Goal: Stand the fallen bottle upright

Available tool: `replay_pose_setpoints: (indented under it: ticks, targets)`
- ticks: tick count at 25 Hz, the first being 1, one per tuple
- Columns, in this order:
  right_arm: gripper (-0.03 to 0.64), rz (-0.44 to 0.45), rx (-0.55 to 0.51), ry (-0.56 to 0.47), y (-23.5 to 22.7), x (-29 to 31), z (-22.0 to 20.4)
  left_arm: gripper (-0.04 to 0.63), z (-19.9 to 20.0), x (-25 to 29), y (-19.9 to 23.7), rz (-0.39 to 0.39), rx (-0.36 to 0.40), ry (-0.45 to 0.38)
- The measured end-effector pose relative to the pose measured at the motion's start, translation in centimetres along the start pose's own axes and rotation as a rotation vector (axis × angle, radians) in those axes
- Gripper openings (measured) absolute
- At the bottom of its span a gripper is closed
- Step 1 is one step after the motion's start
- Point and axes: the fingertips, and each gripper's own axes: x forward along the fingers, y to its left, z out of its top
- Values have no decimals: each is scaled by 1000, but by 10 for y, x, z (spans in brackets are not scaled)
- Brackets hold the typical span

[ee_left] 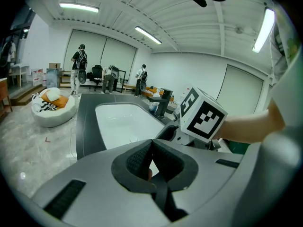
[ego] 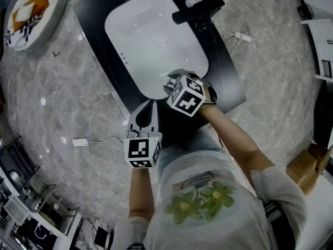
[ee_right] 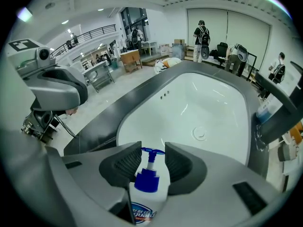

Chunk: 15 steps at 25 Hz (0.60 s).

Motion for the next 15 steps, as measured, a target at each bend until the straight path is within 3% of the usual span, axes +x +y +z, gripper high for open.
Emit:
replay_pose_setpoints:
  ticks: [15]
  targets:
    - [172, -42, -53, -64, 17, -23, 8, 17, -4, -19, -7, 18, 9, -24]
